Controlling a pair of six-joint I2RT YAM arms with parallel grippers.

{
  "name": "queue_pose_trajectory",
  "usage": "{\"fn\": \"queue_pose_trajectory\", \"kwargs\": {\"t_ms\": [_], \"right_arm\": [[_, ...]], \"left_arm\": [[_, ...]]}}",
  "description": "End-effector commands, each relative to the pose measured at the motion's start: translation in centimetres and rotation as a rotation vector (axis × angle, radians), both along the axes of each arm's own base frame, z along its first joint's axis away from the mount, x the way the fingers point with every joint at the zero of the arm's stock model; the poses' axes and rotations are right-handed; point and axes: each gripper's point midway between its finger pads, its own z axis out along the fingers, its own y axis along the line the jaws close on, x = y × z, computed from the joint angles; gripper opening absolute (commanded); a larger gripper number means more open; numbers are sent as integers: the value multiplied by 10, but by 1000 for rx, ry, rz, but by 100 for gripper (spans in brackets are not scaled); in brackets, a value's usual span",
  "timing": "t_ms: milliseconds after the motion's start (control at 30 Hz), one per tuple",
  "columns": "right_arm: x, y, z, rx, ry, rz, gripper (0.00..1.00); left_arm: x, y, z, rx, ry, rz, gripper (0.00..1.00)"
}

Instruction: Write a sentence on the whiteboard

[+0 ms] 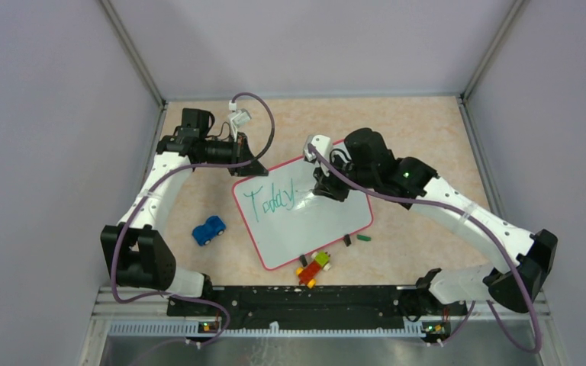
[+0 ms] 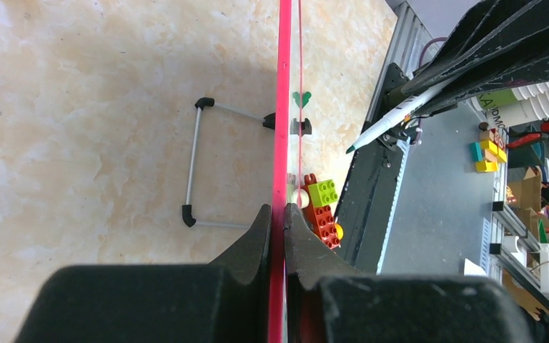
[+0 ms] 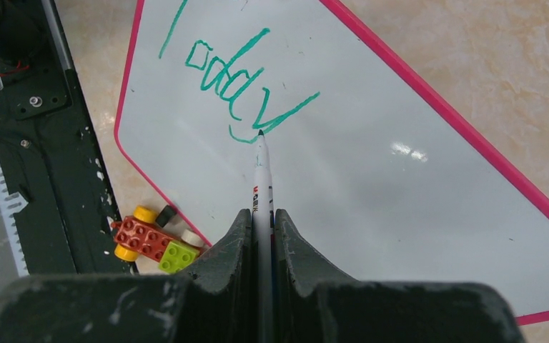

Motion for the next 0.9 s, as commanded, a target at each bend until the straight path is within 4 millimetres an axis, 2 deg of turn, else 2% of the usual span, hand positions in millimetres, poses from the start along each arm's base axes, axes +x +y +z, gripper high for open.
{"fn": "queue_pose_trajectory", "kwargs": {"t_ms": [0, 433, 667, 867], "right_arm": [[-4, 8, 4, 27, -7, 30, 0], [-8, 6, 3, 27, -2, 37, 0], [-3, 9, 6, 31, -14, 24, 0], [8, 11, 11, 29, -42, -24, 0]], "left_arm": [[-11, -2, -5, 9, 38, -2, 0], [-10, -2, -5, 8, 43, 0, 0], [-10, -2, -5, 8, 44, 1, 0], [-10, -2, -5, 7, 42, -1, 0]]}}
